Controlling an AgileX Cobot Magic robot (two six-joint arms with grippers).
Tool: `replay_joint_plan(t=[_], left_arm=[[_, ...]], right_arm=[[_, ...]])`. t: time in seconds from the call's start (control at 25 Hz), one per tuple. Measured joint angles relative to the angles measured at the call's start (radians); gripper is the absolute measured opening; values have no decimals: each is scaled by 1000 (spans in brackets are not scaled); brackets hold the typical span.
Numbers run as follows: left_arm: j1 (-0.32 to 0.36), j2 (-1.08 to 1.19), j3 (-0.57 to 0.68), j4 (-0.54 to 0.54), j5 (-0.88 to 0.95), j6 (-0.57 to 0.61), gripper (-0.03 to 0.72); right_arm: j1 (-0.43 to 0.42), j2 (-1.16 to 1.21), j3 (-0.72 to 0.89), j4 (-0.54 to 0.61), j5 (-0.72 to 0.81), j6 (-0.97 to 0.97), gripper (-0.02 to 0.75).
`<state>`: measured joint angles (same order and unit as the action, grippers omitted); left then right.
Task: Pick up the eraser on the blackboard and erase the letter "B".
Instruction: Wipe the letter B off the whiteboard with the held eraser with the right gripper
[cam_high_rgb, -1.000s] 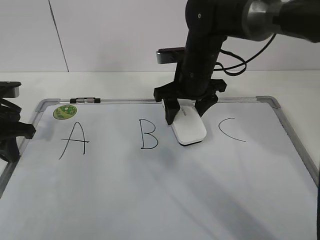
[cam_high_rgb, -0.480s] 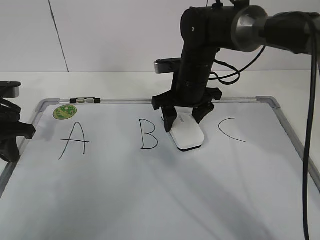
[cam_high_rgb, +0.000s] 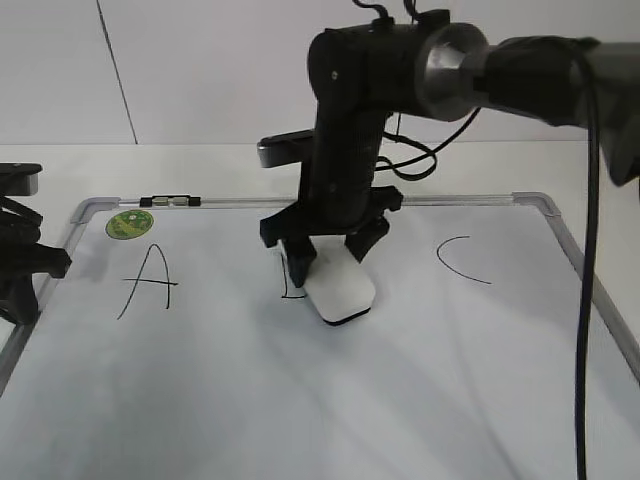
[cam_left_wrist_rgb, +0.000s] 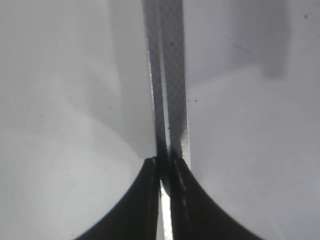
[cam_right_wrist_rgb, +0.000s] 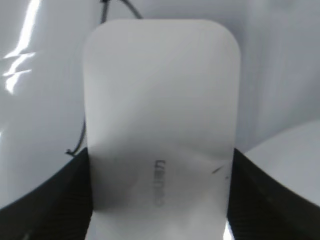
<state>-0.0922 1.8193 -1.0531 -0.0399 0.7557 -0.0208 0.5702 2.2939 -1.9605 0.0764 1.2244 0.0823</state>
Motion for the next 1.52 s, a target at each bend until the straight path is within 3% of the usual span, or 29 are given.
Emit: replay_joint_plan(t=[0.24, 0.48, 0.8, 1.12, 1.52], left_arm=[[0, 0, 0, 0, 0, 0, 16], [0, 0, 0, 0, 0, 0, 16], [0, 0, 0, 0, 0, 0, 16], [0, 0, 0, 0, 0, 0, 16], [0, 0, 0, -2, 0, 0, 16]], right_arm=[[101, 2, 0, 0, 0, -10, 547], [119, 2, 0, 0, 0, -11, 547], [45, 2, -1, -97, 2, 28, 547], [-61, 2, -2, -118, -14, 30, 547], [-68, 2, -2, -116, -67, 32, 547]])
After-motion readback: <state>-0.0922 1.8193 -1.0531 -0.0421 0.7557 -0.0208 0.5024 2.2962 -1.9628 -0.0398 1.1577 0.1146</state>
